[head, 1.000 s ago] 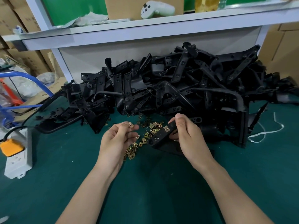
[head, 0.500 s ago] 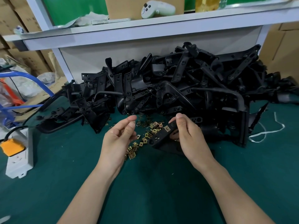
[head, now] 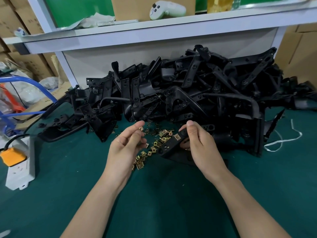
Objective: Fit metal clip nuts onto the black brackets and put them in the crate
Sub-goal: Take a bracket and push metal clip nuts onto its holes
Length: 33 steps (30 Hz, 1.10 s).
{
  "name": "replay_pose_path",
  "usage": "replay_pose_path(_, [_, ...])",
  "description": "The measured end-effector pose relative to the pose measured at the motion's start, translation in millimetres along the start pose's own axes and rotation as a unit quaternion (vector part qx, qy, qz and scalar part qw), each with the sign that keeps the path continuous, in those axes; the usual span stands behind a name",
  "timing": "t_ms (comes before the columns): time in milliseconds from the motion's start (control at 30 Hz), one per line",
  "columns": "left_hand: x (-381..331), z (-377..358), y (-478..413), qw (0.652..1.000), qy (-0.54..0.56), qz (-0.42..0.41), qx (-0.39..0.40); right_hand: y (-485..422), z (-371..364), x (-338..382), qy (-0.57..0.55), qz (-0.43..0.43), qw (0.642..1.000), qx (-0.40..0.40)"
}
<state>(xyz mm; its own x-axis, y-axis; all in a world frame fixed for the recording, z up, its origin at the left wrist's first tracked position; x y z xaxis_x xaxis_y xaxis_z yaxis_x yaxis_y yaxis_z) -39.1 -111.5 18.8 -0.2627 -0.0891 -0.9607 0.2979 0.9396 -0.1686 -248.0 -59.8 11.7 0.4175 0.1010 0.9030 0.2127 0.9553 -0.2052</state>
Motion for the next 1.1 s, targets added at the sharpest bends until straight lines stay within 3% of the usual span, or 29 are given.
replay_pose_path(200, [3,-4,-1,1.0,0.019,0.014,0.011,0,1,0,0.0,0.004,1.0,-0.006])
replay_pose_path(333, [4,-8,-2,0.993,0.102,0.036,0.042,-1,0,-1,-0.006,0.003,1.0,-0.005])
replay_pose_path(567, [16,-6,0,0.951,0.276,0.135,0.01,0,0,-1,0.006,0.005,1.0,-0.002])
replay_pose_path(700, [19,-4,1,0.936,0.315,0.158,-0.003,0,0,0,0.004,0.007,1.0,-0.001])
replay_pose_path(933, [19,-3,0,0.944,0.292,0.152,0.004,0,0,0,0.001,0.009,1.0,0.001])
replay_pose_path(1100, [14,-11,2,0.989,0.103,0.105,0.023,1,-3,3,0.007,0.02,1.0,0.021])
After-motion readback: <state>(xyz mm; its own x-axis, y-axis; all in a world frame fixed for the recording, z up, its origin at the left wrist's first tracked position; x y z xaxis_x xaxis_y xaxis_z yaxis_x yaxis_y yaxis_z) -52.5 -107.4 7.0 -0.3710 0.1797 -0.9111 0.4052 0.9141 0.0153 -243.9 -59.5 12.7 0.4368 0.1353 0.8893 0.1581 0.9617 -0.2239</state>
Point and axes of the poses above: each hand's wrist, its own y-axis away from the middle knuckle, its own z-axis out of the back of the hand, x = y × z, the point moved 7 cm from there along -y, towards the middle knuckle, and after that the axes turned 8 degrees about x, right-handed, at the moved point
